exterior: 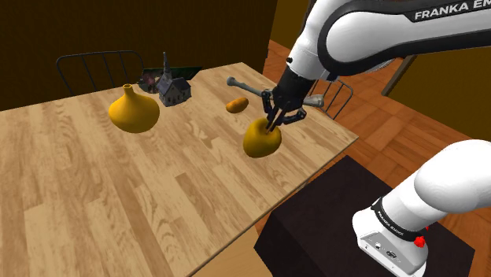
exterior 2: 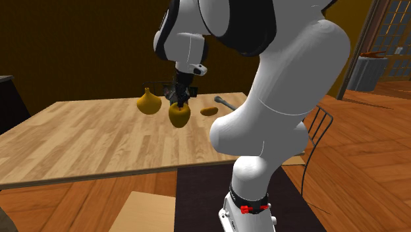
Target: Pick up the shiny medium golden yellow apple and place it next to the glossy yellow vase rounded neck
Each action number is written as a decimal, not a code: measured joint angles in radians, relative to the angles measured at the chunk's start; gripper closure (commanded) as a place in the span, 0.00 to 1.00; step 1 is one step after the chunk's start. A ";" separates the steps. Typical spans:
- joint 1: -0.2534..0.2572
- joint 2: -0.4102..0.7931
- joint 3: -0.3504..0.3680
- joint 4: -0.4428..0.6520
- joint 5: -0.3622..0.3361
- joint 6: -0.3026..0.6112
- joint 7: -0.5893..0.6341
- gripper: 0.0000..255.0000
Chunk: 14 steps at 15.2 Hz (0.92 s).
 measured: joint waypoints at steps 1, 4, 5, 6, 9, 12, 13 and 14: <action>0.001 -0.009 -0.004 0.006 -0.002 -0.014 0.003 1.00; -0.001 -0.029 -0.019 0.034 -0.013 -0.062 0.011 1.00; -0.002 -0.032 -0.023 0.047 -0.018 -0.078 0.014 1.00; -0.004 -0.035 -0.026 0.056 -0.022 -0.090 0.016 1.00; -0.008 -0.043 -0.037 0.091 -0.033 -0.132 0.026 1.00; -0.010 -0.056 -0.050 0.119 -0.043 -0.173 0.032 1.00; -0.011 -0.059 -0.054 0.130 -0.046 -0.187 0.034 1.00; -0.010 -0.062 -0.056 0.141 -0.049 -0.200 0.039 1.00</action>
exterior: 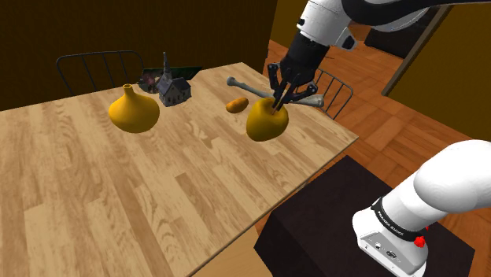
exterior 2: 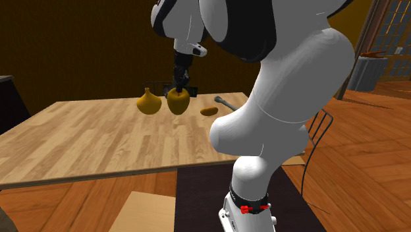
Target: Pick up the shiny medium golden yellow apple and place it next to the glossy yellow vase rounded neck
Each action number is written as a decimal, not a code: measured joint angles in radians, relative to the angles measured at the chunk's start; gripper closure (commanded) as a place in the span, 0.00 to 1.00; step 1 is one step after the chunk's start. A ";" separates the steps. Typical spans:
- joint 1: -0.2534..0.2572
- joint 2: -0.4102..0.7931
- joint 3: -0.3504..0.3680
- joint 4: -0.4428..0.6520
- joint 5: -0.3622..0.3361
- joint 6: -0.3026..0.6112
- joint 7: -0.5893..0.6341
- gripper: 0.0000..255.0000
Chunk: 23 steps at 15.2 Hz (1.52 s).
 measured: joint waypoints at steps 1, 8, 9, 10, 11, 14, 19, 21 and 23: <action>-0.001 -0.002 -0.004 0.012 -0.004 -0.014 0.002 1.00; -0.009 -0.008 -0.027 0.096 -0.026 -0.103 0.019 1.00; -0.010 -0.008 -0.031 0.108 -0.029 -0.116 0.022 1.00; -0.012 -0.005 -0.032 0.124 -0.032 -0.128 0.026 1.00; -0.012 -0.006 -0.035 0.132 -0.034 -0.138 0.028 1.00; -0.038 0.086 -0.006 0.214 -0.060 -0.122 0.047 1.00; -0.091 0.298 0.058 0.383 -0.141 -0.077 0.095 1.00; -0.109 0.399 0.086 0.466 -0.193 -0.063 0.123 1.00; -0.117 0.493 0.109 0.553 -0.248 -0.063 0.158 1.00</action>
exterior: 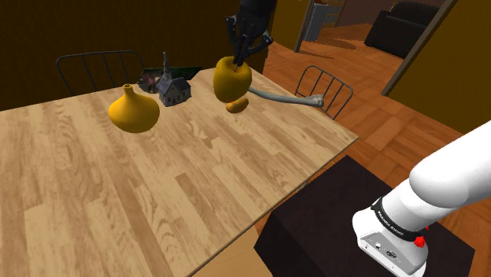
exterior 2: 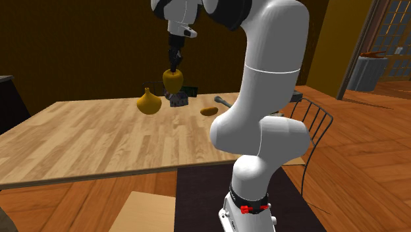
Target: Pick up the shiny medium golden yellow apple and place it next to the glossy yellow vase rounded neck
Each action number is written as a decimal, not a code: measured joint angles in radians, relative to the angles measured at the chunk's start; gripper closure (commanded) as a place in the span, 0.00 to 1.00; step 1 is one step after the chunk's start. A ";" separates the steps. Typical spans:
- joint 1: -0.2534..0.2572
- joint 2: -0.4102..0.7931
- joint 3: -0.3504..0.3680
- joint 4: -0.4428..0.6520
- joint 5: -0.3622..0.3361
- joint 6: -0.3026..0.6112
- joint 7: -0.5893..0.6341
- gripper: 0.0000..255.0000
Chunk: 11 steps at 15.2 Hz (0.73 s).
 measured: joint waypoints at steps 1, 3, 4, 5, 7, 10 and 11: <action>-0.001 0.044 0.008 0.042 -0.028 -0.002 0.016 1.00; 0.006 0.142 0.024 0.135 -0.092 -0.009 0.053 1.00; 0.016 0.196 0.031 0.189 -0.128 -0.018 0.075 1.00; 0.029 0.254 0.035 0.257 -0.166 -0.036 0.098 1.00; 0.066 0.369 0.033 0.380 -0.240 -0.061 0.134 1.00; 0.136 0.526 0.017 0.582 -0.331 -0.124 0.165 1.00; 0.170 0.587 0.008 0.666 -0.362 -0.151 0.176 1.00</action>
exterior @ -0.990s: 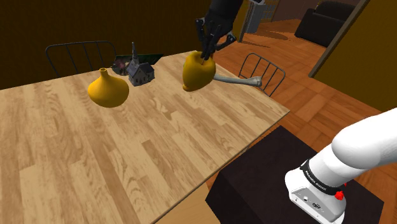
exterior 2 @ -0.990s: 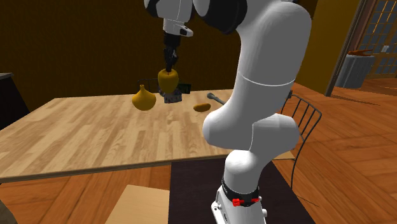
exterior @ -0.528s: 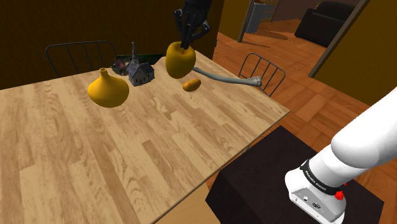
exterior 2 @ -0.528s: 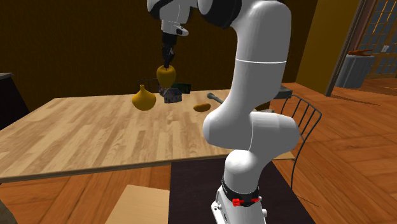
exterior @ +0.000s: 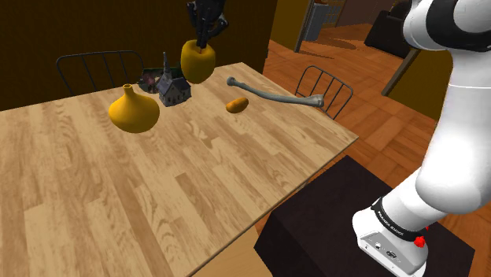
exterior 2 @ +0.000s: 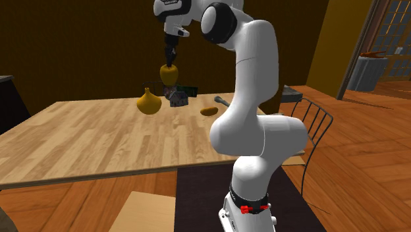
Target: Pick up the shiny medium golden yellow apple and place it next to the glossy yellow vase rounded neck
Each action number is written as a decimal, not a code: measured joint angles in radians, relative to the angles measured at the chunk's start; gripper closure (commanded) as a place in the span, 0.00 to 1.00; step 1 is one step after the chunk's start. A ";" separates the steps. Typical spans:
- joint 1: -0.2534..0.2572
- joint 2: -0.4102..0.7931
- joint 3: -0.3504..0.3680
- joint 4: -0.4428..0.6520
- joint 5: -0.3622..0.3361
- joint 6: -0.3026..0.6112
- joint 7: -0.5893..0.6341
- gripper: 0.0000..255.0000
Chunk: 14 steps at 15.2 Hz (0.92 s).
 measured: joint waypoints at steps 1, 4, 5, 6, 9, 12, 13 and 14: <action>0.041 0.067 -0.011 0.115 -0.032 -0.049 0.006 1.00; 0.115 0.195 -0.037 0.307 -0.082 -0.114 0.006 1.00; 0.113 0.196 -0.037 0.295 -0.083 -0.103 0.006 1.00; 0.110 0.197 -0.038 0.283 -0.083 -0.090 0.006 1.00; 0.094 0.188 -0.037 0.227 -0.079 -0.045 0.004 1.00; 0.072 0.166 -0.032 0.145 -0.071 0.012 0.004 1.00; 0.071 0.169 -0.033 0.135 -0.072 0.025 0.004 1.00; 0.066 0.167 -0.033 0.117 -0.071 0.039 0.004 1.00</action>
